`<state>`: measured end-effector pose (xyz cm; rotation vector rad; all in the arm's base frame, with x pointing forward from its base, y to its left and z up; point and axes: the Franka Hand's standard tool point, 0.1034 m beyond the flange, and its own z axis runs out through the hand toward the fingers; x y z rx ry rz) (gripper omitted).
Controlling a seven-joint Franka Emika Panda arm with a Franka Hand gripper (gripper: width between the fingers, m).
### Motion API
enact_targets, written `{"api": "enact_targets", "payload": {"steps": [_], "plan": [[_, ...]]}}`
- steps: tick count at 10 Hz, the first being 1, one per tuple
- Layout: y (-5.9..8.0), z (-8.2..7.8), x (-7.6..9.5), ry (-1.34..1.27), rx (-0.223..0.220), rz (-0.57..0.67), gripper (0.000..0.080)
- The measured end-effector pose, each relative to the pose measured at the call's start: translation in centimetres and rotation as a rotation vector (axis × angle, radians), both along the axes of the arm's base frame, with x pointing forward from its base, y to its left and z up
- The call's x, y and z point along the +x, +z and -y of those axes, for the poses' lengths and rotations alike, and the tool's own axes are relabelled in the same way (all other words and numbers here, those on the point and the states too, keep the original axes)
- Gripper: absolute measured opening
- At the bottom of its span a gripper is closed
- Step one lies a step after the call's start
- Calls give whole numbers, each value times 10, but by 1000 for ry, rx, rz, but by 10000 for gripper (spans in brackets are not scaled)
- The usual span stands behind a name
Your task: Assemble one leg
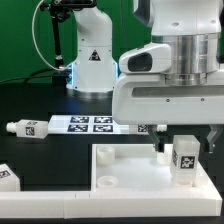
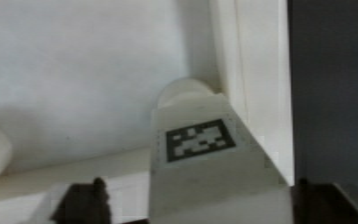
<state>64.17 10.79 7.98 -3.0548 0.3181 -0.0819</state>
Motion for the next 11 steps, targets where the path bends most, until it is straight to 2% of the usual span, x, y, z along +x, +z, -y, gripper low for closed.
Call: {"api": "enact_targets", "payload": {"steps": [1,2,4,6,8,10,11], "plan": [[0,-1,0,-67,6,-4,324],[0,-1,0,-152,11,-10,285],[0,-1,0,-274,19,-19,285],[-1,0,-1,-528,36,-38,285],[-1,1,0,-815,69,-70,285],[-2,-4,-2,-1211,113,-77,285],[-2,-4,-2,-1298,124,-74,285]]}}
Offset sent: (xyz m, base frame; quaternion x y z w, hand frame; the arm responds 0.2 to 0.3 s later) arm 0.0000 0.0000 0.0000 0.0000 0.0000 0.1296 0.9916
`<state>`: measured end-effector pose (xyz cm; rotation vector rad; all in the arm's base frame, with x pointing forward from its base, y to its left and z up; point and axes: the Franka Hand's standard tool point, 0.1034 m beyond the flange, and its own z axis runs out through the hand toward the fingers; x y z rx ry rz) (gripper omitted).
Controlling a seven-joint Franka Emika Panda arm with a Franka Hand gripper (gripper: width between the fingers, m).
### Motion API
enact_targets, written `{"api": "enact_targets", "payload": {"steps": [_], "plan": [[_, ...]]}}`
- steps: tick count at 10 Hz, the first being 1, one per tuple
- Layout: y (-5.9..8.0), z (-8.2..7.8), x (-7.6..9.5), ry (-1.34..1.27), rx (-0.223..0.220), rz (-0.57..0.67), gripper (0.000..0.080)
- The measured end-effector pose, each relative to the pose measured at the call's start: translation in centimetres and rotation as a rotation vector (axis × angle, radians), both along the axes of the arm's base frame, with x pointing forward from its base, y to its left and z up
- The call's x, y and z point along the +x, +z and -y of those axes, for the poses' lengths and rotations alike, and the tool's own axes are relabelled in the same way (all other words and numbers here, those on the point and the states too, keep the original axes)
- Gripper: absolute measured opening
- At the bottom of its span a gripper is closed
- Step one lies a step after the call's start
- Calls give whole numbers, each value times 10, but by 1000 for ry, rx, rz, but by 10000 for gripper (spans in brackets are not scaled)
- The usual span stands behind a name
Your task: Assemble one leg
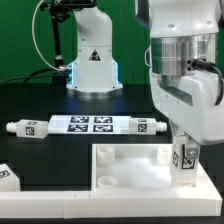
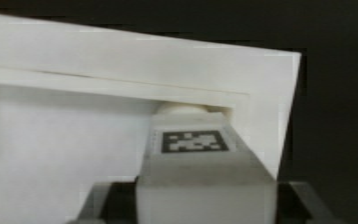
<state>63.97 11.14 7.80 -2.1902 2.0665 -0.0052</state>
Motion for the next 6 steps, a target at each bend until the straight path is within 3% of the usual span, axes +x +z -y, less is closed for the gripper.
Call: {"api": "enact_targets", "payload": {"steps": [2,3,4,5,6], "plan": [[0,1,0,-52,21,-4,285],[0,1,0,26,14,4,349],[0,3,1,206,-4,24,349],[0,4,2,406,-24,49,567],[0,3,2,579,-38,65,567]]}}
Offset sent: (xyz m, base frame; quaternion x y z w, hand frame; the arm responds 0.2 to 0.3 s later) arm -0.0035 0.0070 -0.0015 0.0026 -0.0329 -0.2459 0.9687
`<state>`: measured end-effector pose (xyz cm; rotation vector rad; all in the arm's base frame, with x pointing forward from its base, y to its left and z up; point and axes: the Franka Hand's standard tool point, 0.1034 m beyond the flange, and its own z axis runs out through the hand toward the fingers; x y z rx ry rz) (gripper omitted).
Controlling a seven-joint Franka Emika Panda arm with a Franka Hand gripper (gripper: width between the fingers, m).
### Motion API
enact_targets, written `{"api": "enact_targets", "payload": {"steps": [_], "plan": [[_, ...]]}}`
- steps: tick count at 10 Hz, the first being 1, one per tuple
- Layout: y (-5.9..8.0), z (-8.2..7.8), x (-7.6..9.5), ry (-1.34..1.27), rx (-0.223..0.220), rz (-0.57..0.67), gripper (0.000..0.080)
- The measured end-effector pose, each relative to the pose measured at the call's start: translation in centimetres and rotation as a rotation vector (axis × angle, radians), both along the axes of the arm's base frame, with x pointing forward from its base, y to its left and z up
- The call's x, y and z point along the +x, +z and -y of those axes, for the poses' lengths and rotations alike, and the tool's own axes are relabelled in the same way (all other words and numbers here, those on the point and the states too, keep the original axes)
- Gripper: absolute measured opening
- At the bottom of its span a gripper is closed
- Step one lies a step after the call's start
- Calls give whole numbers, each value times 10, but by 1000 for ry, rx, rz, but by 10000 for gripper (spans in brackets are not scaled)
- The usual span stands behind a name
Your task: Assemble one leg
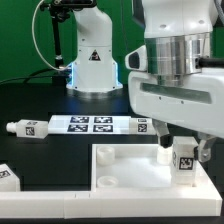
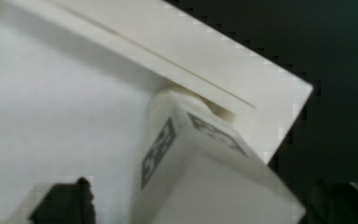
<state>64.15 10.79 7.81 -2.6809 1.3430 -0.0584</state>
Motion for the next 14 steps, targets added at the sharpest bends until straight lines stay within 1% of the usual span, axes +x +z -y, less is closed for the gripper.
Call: {"api": "enact_targets", "payload": {"steps": [1,4,5,6,7,8,9,10,11,14], "plan": [[-1,-1,-1,102,-9,9,638],[-1,0,-1,280,-30,29,647],[-1,1,0,440,-64,40,649],[-1,0,3,660,-117,52,649],[-3,-4,6,757,-137,56,649],[-3,-3,6,713,-130,53,649],[-3,-3,6,707,-131,52,529],[-3,-3,6,708,-131,52,378],[-3,-3,6,706,-131,51,284],[-4,-1,6,441,-111,29,284]]}}
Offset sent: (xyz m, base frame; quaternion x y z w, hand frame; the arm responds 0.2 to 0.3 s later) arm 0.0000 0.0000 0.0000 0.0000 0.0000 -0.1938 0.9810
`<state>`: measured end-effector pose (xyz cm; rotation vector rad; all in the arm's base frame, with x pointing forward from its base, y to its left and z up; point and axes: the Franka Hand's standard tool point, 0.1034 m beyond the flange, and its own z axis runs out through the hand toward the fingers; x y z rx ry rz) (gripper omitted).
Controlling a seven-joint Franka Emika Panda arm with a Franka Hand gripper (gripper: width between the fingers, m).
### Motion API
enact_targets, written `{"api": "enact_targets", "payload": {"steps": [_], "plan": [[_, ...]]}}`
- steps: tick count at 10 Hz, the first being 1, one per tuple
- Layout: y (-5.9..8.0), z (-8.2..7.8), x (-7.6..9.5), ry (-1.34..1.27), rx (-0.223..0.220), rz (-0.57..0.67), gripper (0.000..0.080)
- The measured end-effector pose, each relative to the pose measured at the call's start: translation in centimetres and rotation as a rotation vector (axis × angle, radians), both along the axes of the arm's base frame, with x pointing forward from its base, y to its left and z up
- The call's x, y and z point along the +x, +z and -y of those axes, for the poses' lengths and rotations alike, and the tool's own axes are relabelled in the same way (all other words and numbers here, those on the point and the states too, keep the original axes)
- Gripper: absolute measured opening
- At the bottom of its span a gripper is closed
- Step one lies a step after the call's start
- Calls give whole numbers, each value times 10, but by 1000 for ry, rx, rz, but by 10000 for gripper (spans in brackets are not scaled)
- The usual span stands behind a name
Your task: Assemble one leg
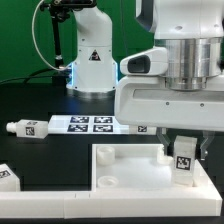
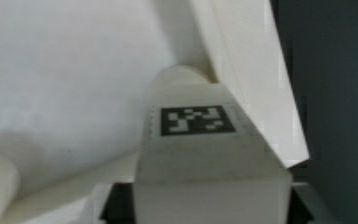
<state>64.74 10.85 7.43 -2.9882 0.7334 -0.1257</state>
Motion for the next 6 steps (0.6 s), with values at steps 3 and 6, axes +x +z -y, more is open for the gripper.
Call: {"api": "enact_targets", "payload": {"steps": [3,6], "plan": [[-1,5,-1,-475,49,-25,284],[-2,6,-5,-1012,92,-46,286]]}}
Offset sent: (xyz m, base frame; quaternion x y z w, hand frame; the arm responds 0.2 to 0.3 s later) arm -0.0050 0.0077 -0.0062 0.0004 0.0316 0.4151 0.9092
